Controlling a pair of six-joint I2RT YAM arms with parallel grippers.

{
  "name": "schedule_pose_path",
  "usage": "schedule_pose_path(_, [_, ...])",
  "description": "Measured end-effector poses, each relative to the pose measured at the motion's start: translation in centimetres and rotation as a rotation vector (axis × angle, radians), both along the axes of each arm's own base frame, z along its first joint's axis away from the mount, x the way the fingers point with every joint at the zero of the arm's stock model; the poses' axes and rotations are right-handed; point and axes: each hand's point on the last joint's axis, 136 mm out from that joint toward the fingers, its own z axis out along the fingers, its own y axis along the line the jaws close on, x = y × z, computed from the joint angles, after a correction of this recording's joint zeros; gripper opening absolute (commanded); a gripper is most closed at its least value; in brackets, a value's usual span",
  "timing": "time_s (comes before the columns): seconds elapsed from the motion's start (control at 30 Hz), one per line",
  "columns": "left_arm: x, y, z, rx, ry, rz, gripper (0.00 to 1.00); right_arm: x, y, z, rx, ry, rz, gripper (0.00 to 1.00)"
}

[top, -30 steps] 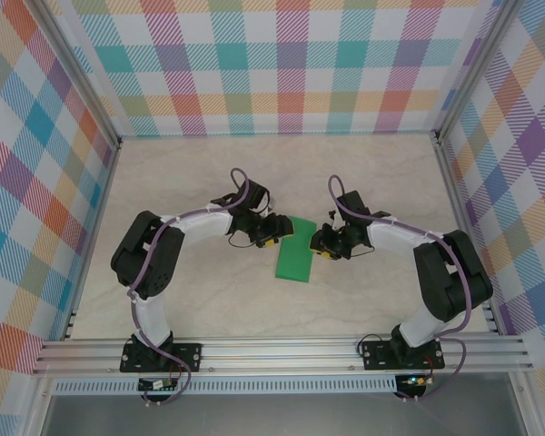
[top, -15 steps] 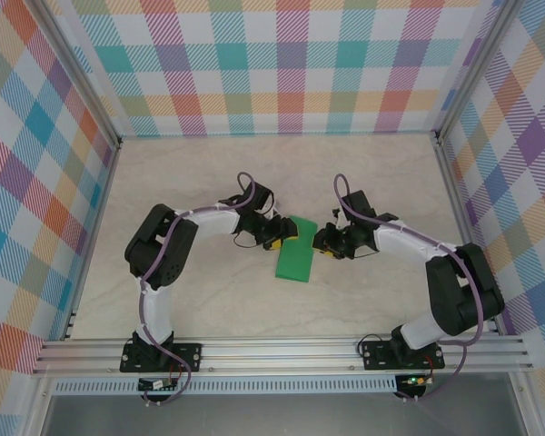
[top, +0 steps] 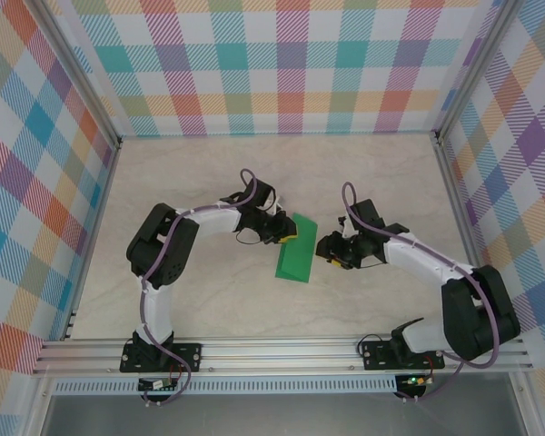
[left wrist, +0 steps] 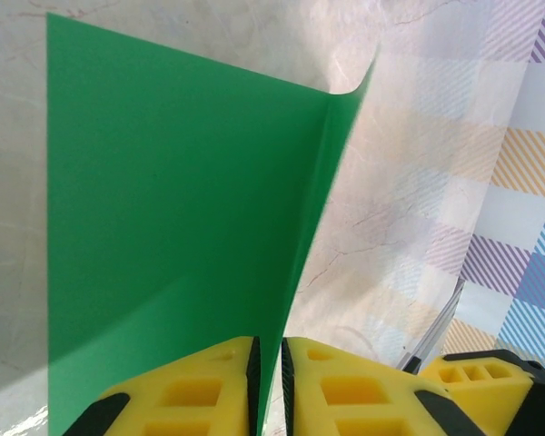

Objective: Fold a paper plane with a square sheet of paper (pick it up from the middle)
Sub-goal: Fold the triangle a second time at the center of the table.

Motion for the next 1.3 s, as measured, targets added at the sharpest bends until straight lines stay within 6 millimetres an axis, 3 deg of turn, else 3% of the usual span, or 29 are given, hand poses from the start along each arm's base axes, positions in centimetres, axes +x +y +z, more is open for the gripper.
schedule_pose_path(0.33, [-0.1,0.0,0.5,-0.007,-0.005,0.002,0.21,-4.5,3.5,0.3,-0.193,-0.173,0.248,0.69])
schedule_pose_path(0.5, [-0.1,0.0,0.5,-0.007,-0.004,0.004,0.21,-5.6,6.5,1.2,-0.319,-0.321,0.354,0.78])
schedule_pose_path(0.63, [-0.1,0.0,0.5,-0.008,-0.001,0.006,0.21,-5.3,9.3,1.2,-0.413,-0.4,0.4,0.77])
schedule_pose_path(0.73, [-0.1,0.0,0.6,-0.01,0.001,0.005,0.21,-4.8,10.3,0.7,-0.484,-0.438,0.405,0.77])
schedule_pose_path(1.07, [-0.1,0.0,0.6,-0.01,0.009,0.011,0.2,-4.0,8.9,-1.2,-0.664,-0.452,0.396,0.68])
schedule_pose_path(1.3, [-0.2,0.0,0.6,-0.011,0.008,0.011,0.2,-3.2,9.8,-0.9,-0.692,-0.471,0.388,0.57])
